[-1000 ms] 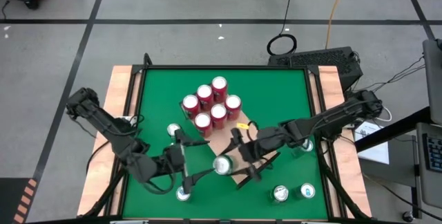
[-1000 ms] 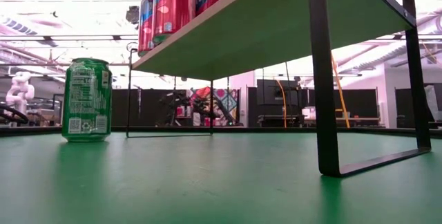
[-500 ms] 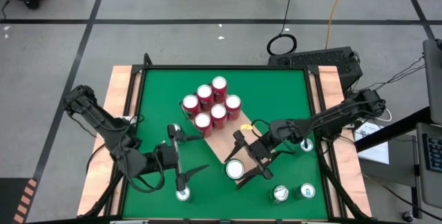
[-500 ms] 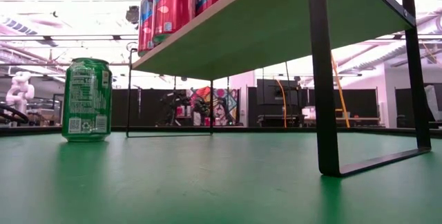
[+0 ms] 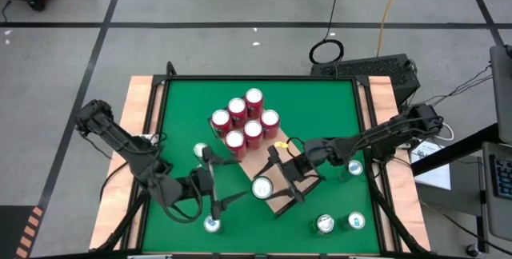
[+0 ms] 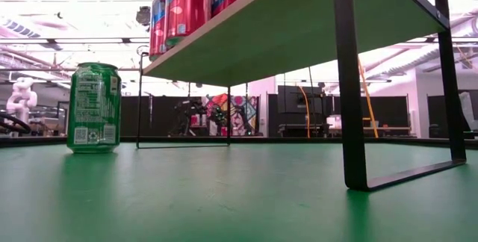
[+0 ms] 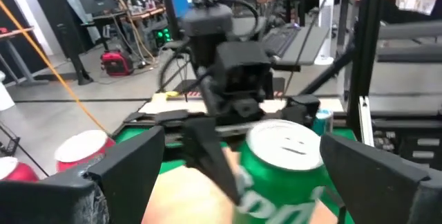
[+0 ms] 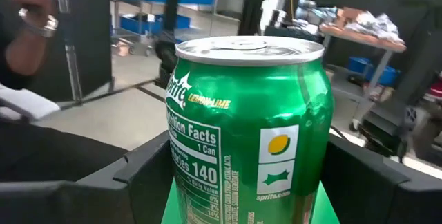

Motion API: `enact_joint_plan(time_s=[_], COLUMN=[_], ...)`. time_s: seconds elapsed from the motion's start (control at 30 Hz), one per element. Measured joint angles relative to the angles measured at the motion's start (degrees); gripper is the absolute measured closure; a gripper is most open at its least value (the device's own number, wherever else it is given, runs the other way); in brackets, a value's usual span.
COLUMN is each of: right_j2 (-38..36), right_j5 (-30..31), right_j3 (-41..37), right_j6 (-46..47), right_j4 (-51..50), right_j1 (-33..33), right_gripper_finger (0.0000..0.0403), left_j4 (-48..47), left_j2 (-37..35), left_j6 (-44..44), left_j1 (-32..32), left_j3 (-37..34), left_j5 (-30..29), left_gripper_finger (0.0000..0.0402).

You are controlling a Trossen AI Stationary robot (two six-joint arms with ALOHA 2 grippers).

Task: Place canned beverage on shelf
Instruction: Put the green soda can on the shelf

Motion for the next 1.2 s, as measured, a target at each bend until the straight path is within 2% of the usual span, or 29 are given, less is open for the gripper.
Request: enact_joint_plan(time_s=[0.3,0.8,1.2], right_j2=[0.0,0.0,-0.02], right_j5=[-0.13,1.51,2.81], right_j3=[0.0,0.0,0.0], right_j6=[0.04,0.57,1.77], right_j4=[0.21,2.63,2.83], right_j1=[-0.24,-0.34,-0.28], right_gripper_finger=[0.0109,0.0109,0.0108], left_j4=[1.48,9.44,11.78], left_j2=[6.23,10.44,11.94], left_j6=[-1.58,-1.46,0.22], left_j1=[0.8,3.45,4.47], left_j3=[-0.11,-0.11,-0.09], left_j5=[0.01,3.13,3.79], left_gripper_finger=[0.0016,0.0018,0.0115])
